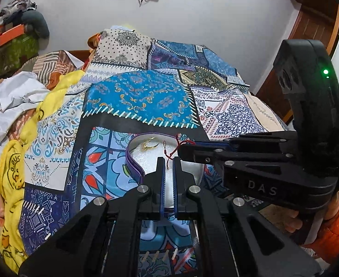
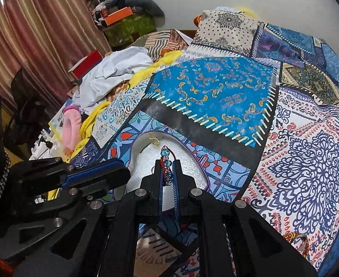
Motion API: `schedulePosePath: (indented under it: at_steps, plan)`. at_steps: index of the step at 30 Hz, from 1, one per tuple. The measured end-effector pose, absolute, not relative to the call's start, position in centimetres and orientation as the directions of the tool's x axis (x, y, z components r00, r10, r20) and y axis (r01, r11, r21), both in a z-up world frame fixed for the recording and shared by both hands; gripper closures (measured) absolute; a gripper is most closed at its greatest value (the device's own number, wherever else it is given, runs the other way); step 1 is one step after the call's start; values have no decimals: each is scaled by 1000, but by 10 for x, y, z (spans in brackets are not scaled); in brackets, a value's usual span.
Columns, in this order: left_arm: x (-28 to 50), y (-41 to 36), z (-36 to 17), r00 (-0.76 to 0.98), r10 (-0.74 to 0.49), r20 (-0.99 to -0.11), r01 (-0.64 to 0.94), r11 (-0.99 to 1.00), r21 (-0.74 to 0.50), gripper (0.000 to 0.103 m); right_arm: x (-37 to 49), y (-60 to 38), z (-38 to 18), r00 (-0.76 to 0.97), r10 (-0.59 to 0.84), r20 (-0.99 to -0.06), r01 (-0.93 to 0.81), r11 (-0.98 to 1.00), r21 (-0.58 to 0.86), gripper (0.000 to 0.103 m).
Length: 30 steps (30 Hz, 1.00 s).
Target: Organize jewelry
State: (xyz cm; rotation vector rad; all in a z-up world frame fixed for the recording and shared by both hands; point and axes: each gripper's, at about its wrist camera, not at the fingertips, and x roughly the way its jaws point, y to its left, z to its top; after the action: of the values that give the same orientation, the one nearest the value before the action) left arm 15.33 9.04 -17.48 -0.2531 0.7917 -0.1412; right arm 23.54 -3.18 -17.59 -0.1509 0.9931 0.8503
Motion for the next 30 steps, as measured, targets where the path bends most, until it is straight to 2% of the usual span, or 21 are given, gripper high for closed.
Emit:
schedulePosePath:
  at_steps: [8, 14, 17, 20, 22, 28, 30]
  plan:
    - [147, 93, -168, 709, -190, -679, 11, 966, -258, 99, 238, -29, -179, 239, 542, -806, -689, 679, 253, 94]
    - [139, 94, -159, 718, -164, -676, -4, 971, -240, 99, 227, -37, -165, 289, 535, -794, -694, 688, 211, 84]
    - [135, 93, -152, 728, -157, -668, -4, 973, -233, 99, 219, -46, -152, 352, 521, -778, -688, 707, 162, 76]
    - [130, 88, -144, 738, -151, -657, 3, 975, -222, 99, 209, -59, -136, 413, 520, -748, -669, 730, 138, 58]
    - [126, 84, -138, 745, -150, -650, 10, 977, -215, 99, 202, -69, -125, 456, 519, -723, -653, 747, 125, 50]
    - [117, 70, -123, 759, -155, -632, 34, 980, -198, 99, 186, -98, -102, 570, 473, -672, -571, 816, 90, 32]
    - [115, 65, -120, 762, -156, -628, 41, 980, -194, 98, 182, -110, -97, 599, 455, -659, -539, 838, 89, 31]
